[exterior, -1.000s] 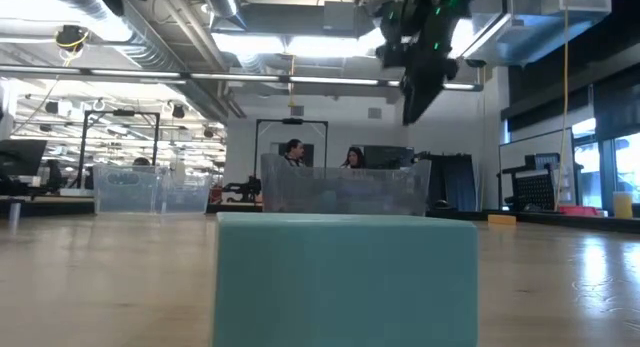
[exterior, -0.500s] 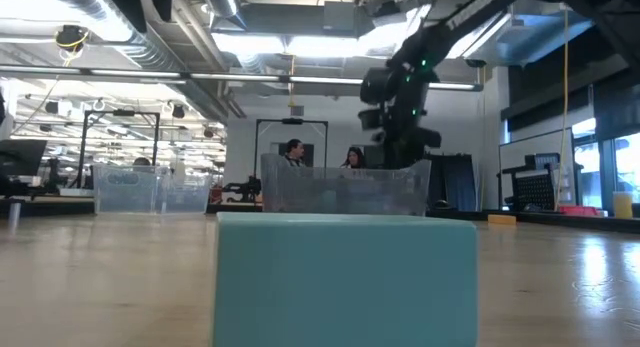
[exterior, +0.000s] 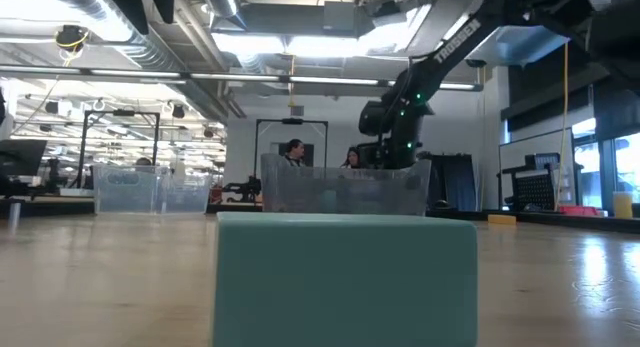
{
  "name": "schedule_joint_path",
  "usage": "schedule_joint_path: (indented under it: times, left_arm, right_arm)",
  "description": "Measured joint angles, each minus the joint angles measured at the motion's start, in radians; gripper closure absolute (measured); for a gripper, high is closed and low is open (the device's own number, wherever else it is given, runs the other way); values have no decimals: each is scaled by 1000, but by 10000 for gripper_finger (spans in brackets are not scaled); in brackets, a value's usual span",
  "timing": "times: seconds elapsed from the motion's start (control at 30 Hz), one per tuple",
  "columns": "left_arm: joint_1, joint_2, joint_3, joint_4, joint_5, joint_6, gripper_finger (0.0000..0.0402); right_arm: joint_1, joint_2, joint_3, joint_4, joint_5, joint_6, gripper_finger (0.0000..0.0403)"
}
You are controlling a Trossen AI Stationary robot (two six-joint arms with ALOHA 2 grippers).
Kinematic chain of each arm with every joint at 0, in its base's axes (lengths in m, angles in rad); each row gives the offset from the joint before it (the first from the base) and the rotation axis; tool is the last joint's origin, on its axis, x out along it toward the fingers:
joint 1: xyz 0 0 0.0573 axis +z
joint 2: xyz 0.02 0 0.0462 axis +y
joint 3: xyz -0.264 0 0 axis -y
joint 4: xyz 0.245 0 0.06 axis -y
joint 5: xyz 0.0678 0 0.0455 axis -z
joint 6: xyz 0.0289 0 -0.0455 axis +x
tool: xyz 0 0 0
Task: Sort & place blocks by color
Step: Put the brown block into the white bin
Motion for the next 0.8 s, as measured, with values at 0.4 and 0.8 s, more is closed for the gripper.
schedule_joint_path:
  times: [0.4,0.8]
  left_arm:
    - [0,0,0,0,0,-1,205]
    - [-1,0,0,0,-1,0,205]
  right_arm:
    - [-3,51,17,-26,-26,54,230]
    - [1,61,204,-147,-35,204,272]
